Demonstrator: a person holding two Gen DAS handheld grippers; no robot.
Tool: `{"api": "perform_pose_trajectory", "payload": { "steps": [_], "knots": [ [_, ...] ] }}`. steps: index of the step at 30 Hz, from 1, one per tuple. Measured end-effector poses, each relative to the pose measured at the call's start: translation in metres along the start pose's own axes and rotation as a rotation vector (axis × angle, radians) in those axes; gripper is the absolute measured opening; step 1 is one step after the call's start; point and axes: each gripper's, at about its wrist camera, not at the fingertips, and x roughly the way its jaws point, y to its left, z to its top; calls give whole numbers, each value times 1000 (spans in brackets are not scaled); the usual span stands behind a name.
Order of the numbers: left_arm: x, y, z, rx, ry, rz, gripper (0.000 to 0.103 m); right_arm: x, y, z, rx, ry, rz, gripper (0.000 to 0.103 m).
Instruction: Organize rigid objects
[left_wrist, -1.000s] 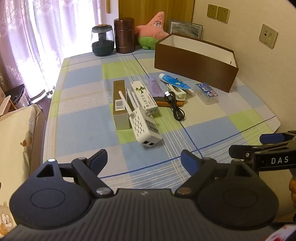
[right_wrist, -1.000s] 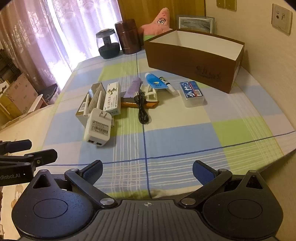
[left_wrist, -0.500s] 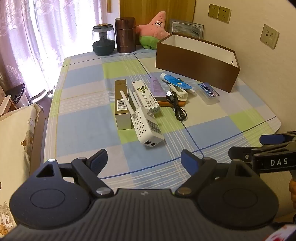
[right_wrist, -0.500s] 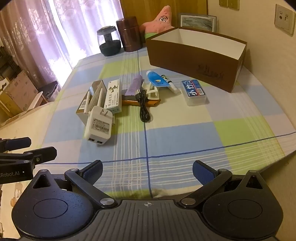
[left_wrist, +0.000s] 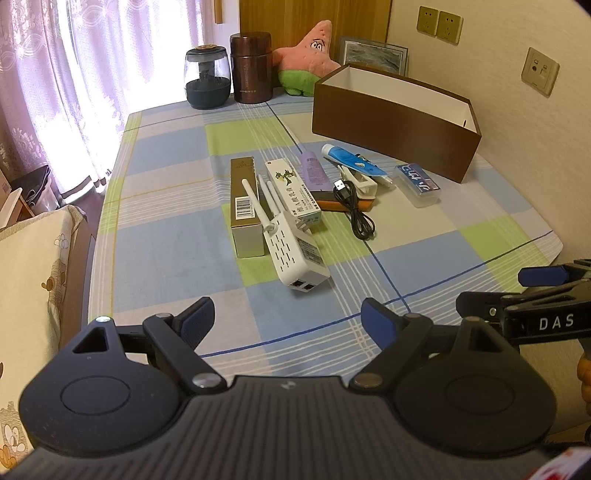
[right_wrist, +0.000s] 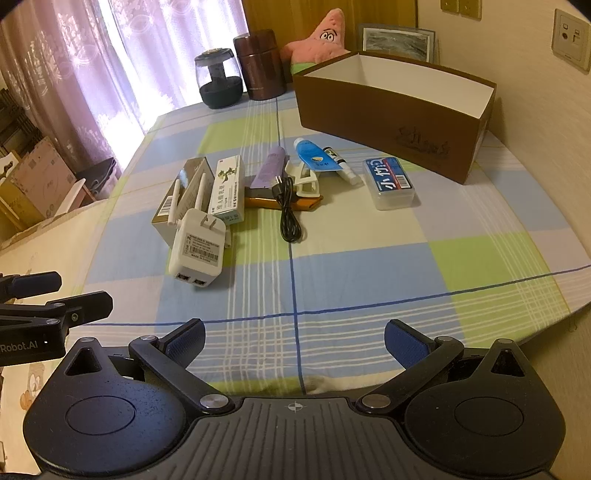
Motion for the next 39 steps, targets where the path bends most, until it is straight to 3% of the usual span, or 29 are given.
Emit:
{"api": "perform_pose_trajectory", "payload": {
  "steps": [39],
  "knots": [
    [1,3,-1,-1,6,0,84,4,-5,8,-5,10,-1,101]
  ]
}}
